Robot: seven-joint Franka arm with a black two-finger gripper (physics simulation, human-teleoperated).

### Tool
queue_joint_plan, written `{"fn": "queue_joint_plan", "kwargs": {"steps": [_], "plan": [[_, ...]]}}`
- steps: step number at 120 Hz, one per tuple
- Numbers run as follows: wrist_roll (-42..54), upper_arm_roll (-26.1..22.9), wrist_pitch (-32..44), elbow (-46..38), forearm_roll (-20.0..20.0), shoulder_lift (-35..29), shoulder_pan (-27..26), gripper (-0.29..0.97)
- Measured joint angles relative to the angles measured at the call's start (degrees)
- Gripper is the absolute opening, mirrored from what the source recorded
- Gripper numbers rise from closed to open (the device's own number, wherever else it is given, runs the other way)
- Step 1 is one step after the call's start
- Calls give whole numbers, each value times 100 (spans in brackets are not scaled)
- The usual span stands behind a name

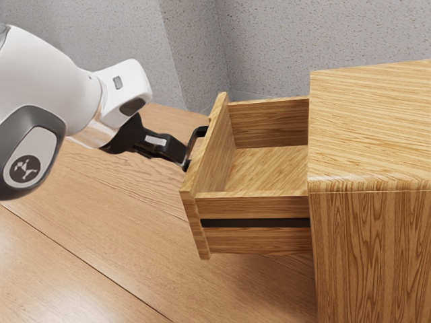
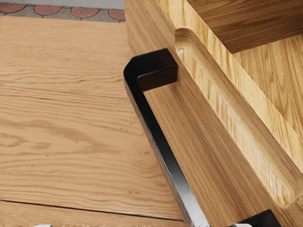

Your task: Pull the drawer handle with one arm to open the drawer

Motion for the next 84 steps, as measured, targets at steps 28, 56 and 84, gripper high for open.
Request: {"fn": "queue_joint_plan", "kwargs": {"steps": [28, 56, 84], "plan": [[-110, 97, -42, -19, 99, -36, -4, 52], [-166, 108, -66, 27, 99, -56, -18, 52], [-195, -29, -45, 344, 102, 112, -37, 52]]}}
